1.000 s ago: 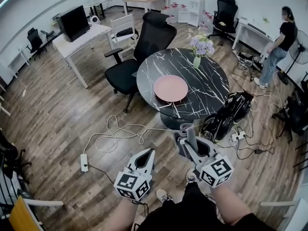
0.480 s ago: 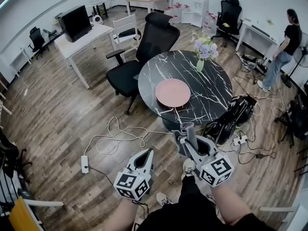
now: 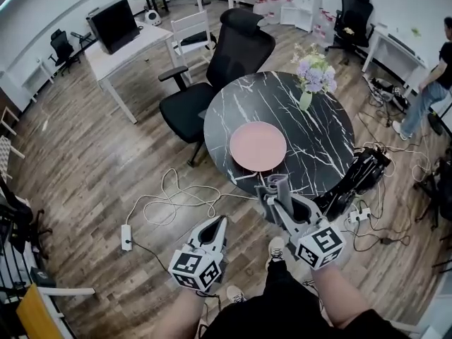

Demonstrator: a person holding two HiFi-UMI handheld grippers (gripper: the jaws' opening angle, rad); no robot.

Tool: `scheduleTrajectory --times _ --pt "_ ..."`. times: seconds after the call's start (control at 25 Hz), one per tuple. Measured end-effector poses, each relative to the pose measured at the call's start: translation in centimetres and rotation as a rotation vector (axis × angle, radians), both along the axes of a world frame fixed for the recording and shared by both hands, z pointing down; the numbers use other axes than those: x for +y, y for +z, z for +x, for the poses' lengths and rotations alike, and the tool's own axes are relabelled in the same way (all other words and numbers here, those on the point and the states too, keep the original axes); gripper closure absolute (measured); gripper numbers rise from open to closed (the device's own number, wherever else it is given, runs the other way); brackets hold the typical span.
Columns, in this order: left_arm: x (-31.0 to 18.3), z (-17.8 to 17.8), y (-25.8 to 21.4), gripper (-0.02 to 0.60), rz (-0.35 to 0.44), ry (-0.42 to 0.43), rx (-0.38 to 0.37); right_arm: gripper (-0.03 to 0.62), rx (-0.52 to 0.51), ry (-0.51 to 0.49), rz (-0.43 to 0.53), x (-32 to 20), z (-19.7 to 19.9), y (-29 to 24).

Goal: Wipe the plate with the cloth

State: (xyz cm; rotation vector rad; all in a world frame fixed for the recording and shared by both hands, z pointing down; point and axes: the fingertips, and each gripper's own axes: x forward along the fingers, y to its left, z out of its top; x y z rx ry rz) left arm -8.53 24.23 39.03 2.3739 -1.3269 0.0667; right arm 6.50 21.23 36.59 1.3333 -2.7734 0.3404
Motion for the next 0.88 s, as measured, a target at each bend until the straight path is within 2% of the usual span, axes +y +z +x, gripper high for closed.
scheduleTrajectory --times 0.4,0.88 --pt "-8.9 2.9 1.2 0.565 -0.037 -0.097 -0.003 0.485 -0.012 -0.089 -0.039 -9.8 2.7 1.2" --pt "-16.3 4.8 3.2 0.565 -0.09 -0.265 0.01 0.485 0.018 -0.208 -0.038 -17.4 5.9 1.6"
